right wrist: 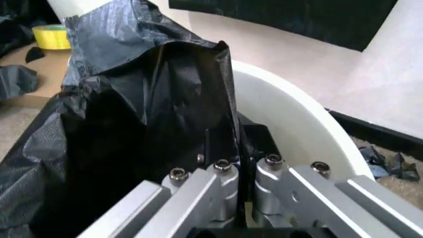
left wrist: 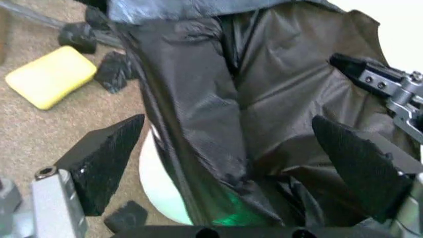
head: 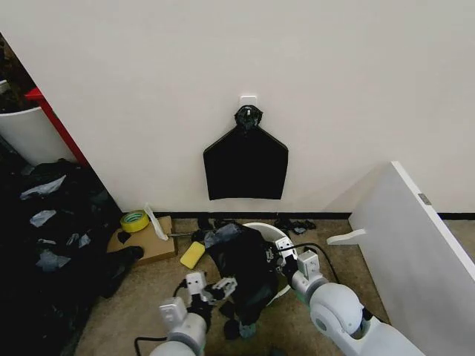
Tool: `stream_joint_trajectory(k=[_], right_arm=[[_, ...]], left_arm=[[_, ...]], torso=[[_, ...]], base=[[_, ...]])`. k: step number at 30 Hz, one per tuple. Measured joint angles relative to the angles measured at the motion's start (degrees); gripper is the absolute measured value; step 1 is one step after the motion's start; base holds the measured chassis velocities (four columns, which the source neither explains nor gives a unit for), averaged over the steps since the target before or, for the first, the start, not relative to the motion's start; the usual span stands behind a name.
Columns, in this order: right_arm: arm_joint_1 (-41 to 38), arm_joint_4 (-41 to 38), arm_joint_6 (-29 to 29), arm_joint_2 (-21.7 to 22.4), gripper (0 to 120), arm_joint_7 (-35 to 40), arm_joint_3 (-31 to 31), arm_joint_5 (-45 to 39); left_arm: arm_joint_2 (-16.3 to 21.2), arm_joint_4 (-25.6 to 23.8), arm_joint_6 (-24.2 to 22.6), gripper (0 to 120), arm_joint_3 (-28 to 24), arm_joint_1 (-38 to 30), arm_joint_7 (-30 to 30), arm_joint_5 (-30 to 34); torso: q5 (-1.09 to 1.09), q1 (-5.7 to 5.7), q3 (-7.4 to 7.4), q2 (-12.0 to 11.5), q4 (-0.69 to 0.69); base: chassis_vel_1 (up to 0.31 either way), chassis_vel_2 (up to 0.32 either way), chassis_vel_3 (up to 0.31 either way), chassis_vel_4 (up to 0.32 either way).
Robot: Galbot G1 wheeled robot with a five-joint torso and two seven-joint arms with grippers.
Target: Place the garbage bag over the trash bin.
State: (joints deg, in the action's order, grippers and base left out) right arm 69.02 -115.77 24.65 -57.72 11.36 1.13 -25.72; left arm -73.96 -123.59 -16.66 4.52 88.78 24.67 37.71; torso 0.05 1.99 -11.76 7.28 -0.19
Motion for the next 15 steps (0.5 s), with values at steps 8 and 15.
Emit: stream_joint_trajectory(k=[8, 15], right_arm=[[1.0, -0.2, -0.8, -0.2, 0, -1.0, 0.0, 0.5], [2.1, -1.6, -1.7, -0.1, 0, -2.0, -0.4, 0.4]], left_arm=[[-2.7, 1.4, -7.1, 100, -1.4, -4.9, 6.7, 1.1], [-4.2, 2.1, -14.0, 98, -2.5, -8.9, 13.5, 3.3]], torso=[[0.0, 0.0, 0.0, 0.0, 0.0], [0.0, 0.0, 0.0, 0.0, 0.0]], base=[[0.0, 0.0, 0.0, 0.0], [0.0, 0.0, 0.0, 0.0]])
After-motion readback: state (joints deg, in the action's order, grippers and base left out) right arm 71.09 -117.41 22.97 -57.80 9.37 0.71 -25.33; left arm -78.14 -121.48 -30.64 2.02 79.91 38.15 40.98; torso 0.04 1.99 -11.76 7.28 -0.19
